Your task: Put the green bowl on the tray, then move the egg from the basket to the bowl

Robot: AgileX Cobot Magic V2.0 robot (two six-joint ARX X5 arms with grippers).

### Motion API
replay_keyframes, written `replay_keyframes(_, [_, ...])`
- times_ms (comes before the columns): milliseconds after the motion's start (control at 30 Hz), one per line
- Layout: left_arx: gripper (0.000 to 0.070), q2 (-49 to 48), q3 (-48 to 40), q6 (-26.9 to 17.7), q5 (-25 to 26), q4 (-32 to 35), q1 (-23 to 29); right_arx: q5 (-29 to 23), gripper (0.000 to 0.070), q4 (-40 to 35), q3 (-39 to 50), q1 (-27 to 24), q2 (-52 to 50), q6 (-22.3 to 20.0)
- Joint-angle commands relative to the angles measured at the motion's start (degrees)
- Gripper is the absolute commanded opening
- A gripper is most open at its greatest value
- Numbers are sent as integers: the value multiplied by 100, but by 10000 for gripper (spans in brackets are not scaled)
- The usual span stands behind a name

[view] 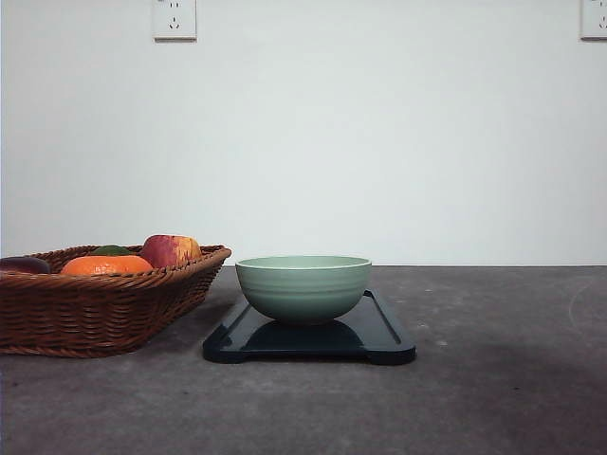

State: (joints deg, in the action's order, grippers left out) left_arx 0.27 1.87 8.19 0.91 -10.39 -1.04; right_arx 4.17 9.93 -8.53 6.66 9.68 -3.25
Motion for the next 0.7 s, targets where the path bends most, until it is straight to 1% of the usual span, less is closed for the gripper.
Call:
replay_keyframes(0, [0,-4,-111,4,19,-35,-11,-18,15,-92,72,-121,-159,-64])
replay_keyframes(100, [0,-4,-111,4,19,-33,-11,-22,15,-92,201,-241,-443,-65])
replay_keyframes(300, [0,-4,-111,4,19,-33,-11,-99,15,-167,620,-278,-971,-1])
replay_keyframes(367, [0,-5,-111,4,19,-33,-11,-145,15,-369,795,-289,-947,108])
replay_keyframes(667, [0,-4,-109,4,19,-35,-9,-136,15,-415,785,-315,-947,129])
